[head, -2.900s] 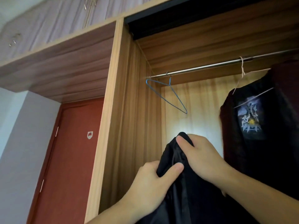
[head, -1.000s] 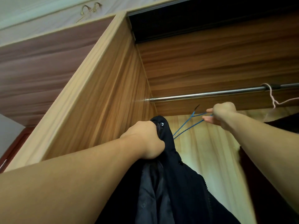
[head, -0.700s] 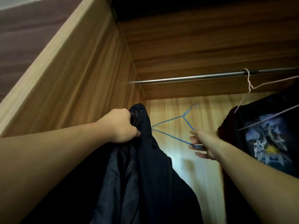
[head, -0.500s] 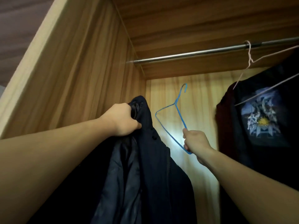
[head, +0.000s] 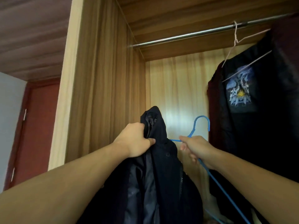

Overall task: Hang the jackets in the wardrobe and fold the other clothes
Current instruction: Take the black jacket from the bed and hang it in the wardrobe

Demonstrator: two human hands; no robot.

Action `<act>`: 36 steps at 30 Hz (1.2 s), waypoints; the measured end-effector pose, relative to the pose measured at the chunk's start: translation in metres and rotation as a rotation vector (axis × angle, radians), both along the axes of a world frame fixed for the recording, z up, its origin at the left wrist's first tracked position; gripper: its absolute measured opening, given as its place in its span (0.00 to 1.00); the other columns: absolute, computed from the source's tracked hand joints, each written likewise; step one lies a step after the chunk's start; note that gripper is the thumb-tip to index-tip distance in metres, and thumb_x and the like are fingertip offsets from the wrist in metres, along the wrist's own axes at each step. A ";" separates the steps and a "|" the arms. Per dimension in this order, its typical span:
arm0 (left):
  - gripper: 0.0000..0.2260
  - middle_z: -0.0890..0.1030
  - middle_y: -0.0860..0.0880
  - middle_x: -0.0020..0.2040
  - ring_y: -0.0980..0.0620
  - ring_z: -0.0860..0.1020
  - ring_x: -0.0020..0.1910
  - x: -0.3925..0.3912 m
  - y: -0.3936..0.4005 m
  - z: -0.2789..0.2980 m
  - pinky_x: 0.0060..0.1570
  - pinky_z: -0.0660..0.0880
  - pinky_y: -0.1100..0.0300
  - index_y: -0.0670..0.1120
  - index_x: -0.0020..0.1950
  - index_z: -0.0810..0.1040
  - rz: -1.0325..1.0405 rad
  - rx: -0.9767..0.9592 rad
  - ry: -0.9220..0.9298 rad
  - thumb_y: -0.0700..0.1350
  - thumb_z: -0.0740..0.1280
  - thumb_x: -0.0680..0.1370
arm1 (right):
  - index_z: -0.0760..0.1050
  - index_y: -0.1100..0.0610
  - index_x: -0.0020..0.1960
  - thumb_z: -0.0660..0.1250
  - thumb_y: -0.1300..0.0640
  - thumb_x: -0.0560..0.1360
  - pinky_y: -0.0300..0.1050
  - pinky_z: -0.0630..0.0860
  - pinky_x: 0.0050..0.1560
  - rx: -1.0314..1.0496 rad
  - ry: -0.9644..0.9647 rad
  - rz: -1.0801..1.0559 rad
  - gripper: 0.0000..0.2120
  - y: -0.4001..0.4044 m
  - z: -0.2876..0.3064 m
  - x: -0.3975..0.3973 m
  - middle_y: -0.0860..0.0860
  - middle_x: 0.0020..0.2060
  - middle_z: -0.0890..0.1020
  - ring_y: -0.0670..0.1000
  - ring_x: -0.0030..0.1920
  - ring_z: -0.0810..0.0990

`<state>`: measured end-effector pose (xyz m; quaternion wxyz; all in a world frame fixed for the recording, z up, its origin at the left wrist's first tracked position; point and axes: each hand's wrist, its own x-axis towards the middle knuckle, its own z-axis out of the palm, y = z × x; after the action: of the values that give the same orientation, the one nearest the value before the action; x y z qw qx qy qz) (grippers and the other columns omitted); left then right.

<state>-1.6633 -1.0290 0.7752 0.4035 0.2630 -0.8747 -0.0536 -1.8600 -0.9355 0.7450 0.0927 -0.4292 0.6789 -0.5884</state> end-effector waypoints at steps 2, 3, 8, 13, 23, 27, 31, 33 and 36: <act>0.13 0.80 0.49 0.46 0.49 0.79 0.45 0.014 0.015 -0.008 0.47 0.78 0.54 0.44 0.49 0.78 -0.038 -0.010 0.014 0.52 0.72 0.73 | 0.83 0.57 0.36 0.62 0.36 0.76 0.40 0.61 0.25 0.023 0.032 0.001 0.26 0.027 -0.005 0.029 0.47 0.21 0.69 0.48 0.20 0.61; 0.12 0.81 0.49 0.46 0.49 0.79 0.45 0.022 0.023 -0.011 0.46 0.77 0.55 0.44 0.49 0.78 -0.064 -0.003 0.019 0.51 0.72 0.73 | 0.85 0.55 0.38 0.63 0.32 0.72 0.39 0.60 0.25 0.045 0.045 -0.001 0.27 0.041 -0.007 0.045 0.46 0.23 0.74 0.48 0.20 0.61; 0.10 0.83 0.48 0.43 0.49 0.80 0.44 0.071 0.080 -0.017 0.44 0.77 0.57 0.43 0.47 0.82 -0.252 -0.002 0.012 0.48 0.74 0.72 | 0.79 0.58 0.51 0.71 0.29 0.63 0.35 0.58 0.22 0.086 0.120 -0.041 0.34 0.108 -0.006 0.126 0.50 0.43 0.84 0.46 0.20 0.59; 0.09 0.82 0.52 0.38 0.55 0.79 0.39 0.112 0.143 -0.014 0.36 0.73 0.68 0.45 0.44 0.83 -0.423 -0.040 -0.019 0.48 0.76 0.70 | 0.70 0.56 0.41 0.77 0.37 0.62 0.38 0.54 0.22 0.165 0.157 -0.023 0.26 0.180 0.004 0.182 0.46 0.22 0.63 0.46 0.22 0.56; 0.07 0.85 0.54 0.40 0.57 0.82 0.41 0.170 0.263 -0.071 0.43 0.77 0.68 0.49 0.46 0.85 -0.483 0.286 -0.047 0.50 0.77 0.71 | 0.77 0.59 0.45 0.74 0.50 0.72 0.40 0.56 0.25 0.055 0.034 -0.113 0.13 0.321 -0.051 0.220 0.52 0.27 0.70 0.49 0.23 0.64; 0.10 0.84 0.52 0.45 0.56 0.81 0.45 0.177 0.293 -0.114 0.38 0.73 0.74 0.46 0.50 0.84 -0.370 0.343 -0.033 0.50 0.74 0.73 | 0.81 0.60 0.45 0.73 0.49 0.73 0.40 0.58 0.24 0.083 -0.083 -0.167 0.13 0.378 -0.096 0.218 0.56 0.33 0.75 0.53 0.26 0.68; 0.09 0.85 0.51 0.48 0.54 0.81 0.49 0.184 0.316 -0.133 0.46 0.74 0.66 0.46 0.53 0.85 -0.371 0.433 0.082 0.47 0.73 0.75 | 0.78 0.59 0.43 0.74 0.55 0.71 0.35 0.57 0.19 0.232 -0.141 -0.118 0.08 0.428 -0.127 0.220 0.48 0.21 0.73 0.46 0.17 0.66; 0.08 0.85 0.52 0.46 0.55 0.82 0.46 0.183 0.329 -0.136 0.43 0.75 0.66 0.46 0.50 0.85 -0.380 0.487 0.107 0.48 0.73 0.74 | 0.77 0.59 0.43 0.76 0.55 0.70 0.35 0.57 0.19 0.340 -0.112 -0.072 0.10 0.447 -0.143 0.220 0.48 0.22 0.69 0.45 0.19 0.63; 0.07 0.85 0.51 0.45 0.54 0.82 0.44 0.183 0.345 -0.146 0.43 0.77 0.63 0.47 0.49 0.85 -0.389 0.574 0.144 0.48 0.73 0.74 | 0.69 0.55 0.40 0.74 0.44 0.71 0.38 0.53 0.21 0.369 -0.166 -0.024 0.19 0.460 -0.167 0.225 0.50 0.28 0.61 0.46 0.23 0.56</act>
<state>-1.4802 -0.6839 0.6295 0.3560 0.1897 -0.8271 -0.3914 -1.6346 -0.4755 0.5781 0.2184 -0.3468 0.7702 -0.4887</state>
